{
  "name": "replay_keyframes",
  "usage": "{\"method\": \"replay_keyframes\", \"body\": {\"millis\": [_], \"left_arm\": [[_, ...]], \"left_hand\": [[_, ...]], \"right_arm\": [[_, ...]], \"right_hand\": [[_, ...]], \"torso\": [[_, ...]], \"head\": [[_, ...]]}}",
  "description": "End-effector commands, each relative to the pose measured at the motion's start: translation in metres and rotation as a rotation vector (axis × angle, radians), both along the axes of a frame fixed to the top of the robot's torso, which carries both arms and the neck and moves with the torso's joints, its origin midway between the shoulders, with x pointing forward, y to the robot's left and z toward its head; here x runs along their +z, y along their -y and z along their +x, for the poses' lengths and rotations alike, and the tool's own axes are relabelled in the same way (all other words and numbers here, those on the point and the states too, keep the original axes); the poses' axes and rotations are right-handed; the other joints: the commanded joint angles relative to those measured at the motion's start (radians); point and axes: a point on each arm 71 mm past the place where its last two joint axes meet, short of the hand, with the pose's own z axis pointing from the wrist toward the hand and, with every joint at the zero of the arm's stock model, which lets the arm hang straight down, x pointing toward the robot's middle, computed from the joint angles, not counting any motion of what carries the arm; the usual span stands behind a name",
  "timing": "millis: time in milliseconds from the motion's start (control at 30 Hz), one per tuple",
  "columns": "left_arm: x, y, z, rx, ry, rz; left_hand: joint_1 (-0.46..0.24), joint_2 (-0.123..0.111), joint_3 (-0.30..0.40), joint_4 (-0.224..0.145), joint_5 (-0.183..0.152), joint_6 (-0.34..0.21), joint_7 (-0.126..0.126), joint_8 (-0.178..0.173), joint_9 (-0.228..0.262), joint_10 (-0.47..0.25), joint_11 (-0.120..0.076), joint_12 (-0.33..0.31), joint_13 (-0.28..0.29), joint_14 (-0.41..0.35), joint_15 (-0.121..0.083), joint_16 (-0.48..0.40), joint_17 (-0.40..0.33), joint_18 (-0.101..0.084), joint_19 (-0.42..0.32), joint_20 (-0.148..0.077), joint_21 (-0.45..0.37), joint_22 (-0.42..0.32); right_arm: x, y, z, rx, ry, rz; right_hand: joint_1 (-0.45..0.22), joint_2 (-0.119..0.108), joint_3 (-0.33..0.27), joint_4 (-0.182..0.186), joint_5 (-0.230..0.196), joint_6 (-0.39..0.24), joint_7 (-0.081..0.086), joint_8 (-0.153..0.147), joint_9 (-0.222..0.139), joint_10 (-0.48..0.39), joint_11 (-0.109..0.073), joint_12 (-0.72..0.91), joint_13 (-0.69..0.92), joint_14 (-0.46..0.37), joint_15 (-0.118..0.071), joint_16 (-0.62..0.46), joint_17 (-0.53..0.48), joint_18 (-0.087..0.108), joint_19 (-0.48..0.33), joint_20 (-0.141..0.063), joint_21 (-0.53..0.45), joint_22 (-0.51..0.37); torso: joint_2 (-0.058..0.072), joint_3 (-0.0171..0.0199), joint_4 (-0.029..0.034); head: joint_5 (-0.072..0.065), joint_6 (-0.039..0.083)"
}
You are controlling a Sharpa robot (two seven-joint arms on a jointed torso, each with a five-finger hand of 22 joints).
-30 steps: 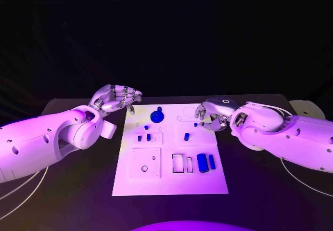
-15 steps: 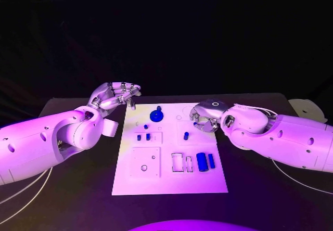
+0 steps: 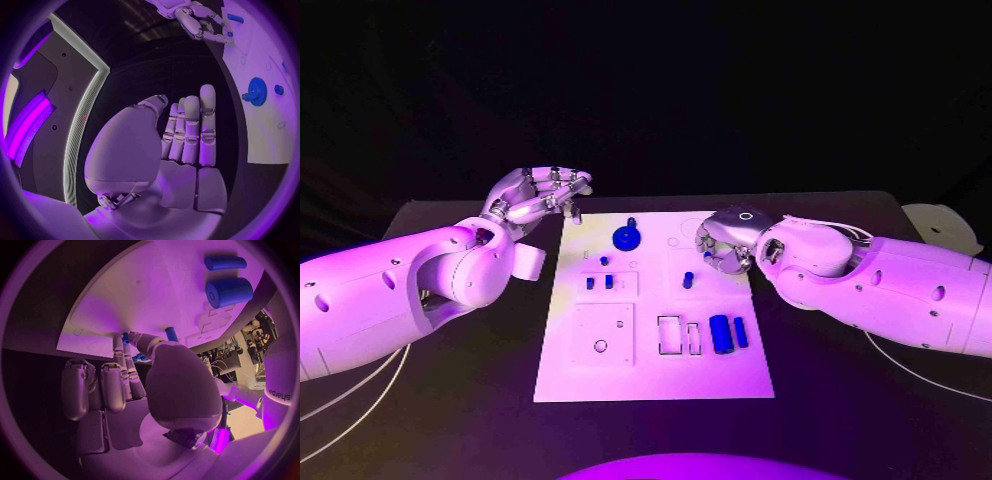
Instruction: Assemble the parts on the task board
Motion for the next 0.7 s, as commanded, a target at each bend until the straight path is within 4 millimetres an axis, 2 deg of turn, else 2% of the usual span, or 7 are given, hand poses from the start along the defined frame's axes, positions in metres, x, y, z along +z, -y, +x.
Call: {"method": "replay_keyframes", "body": {"millis": [33, 700], "left_arm": [[0.001, 0.001, 0.0, -0.004, 0.004, -0.017], [-0.001, -0.001, 0.0, 0.0, -0.019, -0.007]], "left_hand": [[0.01, -0.001, 0.008, -0.001, 0.004, 0.005, 0.002, 0.002, 0.0, 0.003, 0.002, 0.005, 0.002, 0.0, -0.005, -0.006, -0.002, 0.007, 0.003, -0.007, -0.007, -0.002], [0.021, -0.003, 0.023, -0.011, 0.003, -0.007, 0.009, -0.003, -0.003, -0.014, 0.008, 0.007, 0.003, -0.007, -0.001, -0.011, -0.006, 0.006, 0.002, -0.006, -0.012, -0.004]], "right_arm": [[-0.008, 0.002, -0.001, -0.008, -0.023, -0.051], [-0.017, 0.002, -0.005, -0.021, -0.018, -0.135]], "right_hand": [[0.008, 0.02, 0.005, -0.011, -0.002, 0.014, -0.004, 0.008, 0.003, 0.016, -0.003, 0.002, 0.0, 0.042, -0.009, 0.005, 0.0, -0.016, 0.02, -0.005, 0.01, 0.178], [0.025, 0.057, 0.025, -0.07, -0.004, 0.061, -0.017, 0.033, 0.018, 0.054, -0.017, -0.008, 0.003, 0.043, -0.023, 0.008, 0.004, -0.023, 0.035, -0.017, 0.045, 0.198]], "torso": [[0.0, 0.0011, 0.0001], [0.0, 0.0003, -0.0009]], "head": [[0.001, -0.002], [-0.006, -0.006]]}}
